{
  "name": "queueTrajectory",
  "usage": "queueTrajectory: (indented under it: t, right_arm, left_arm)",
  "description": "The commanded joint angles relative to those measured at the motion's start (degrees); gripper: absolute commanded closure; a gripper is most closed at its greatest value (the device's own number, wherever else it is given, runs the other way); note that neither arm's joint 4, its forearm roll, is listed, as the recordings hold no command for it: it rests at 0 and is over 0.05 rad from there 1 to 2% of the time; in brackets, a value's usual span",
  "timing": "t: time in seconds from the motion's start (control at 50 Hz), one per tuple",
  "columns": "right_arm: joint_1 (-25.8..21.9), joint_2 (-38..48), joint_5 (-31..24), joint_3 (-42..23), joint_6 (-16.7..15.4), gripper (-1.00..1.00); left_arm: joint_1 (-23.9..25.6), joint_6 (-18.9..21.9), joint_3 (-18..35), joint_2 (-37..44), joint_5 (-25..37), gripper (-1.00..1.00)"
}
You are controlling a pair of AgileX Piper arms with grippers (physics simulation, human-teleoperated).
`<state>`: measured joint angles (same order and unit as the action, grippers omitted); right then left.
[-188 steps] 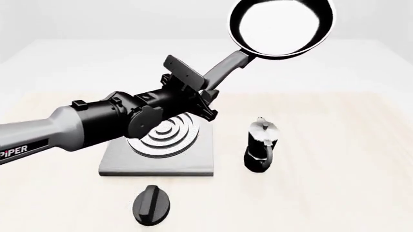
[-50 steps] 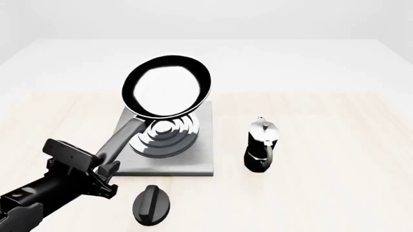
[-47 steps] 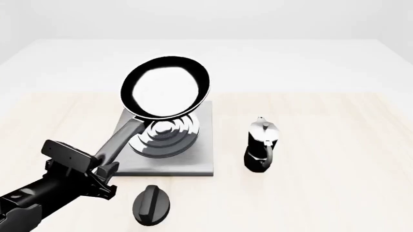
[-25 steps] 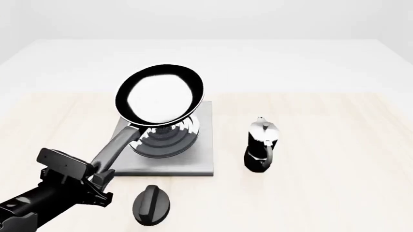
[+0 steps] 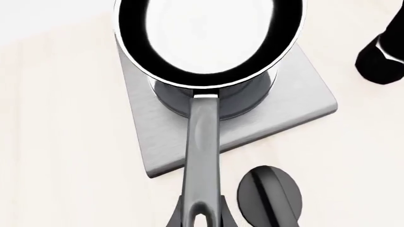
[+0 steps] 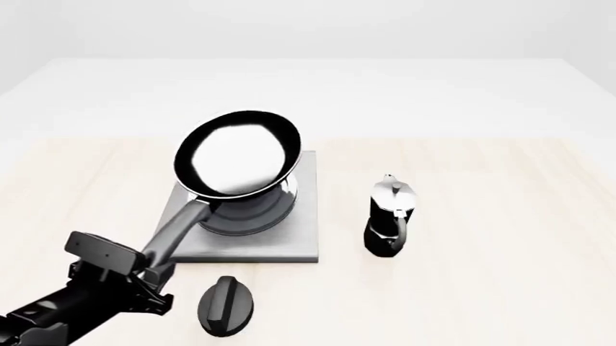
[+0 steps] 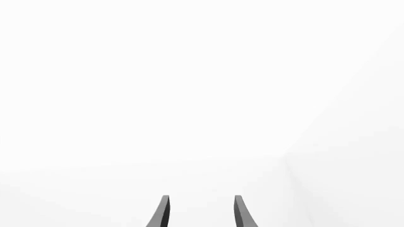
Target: Put the frying pan on the stove.
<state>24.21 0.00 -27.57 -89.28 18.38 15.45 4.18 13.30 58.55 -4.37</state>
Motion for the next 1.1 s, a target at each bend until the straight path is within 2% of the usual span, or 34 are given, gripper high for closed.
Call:
queueTrajectory:
  t: [0.02, 0.48, 1.1]
  right_arm:
    - [0.2, 0.0, 0.2, 0.2, 0.1, -1.0]
    - [-0.1, 0.0, 0.2, 0.1, -0.1, -1.0]
    - [-0.5, 0.0, -0.5, -0.6, -0.4, -1.0]
  left_arm:
    - [1.0, 0.0, 1.1, 1.9, -2.9, 1.0]
    - [-1.6, 0.2, 0.1, 1.8, -3.0, 1.0]
    - [-0.8, -0.7, -1.1, 2.8, -3.9, 1.0]
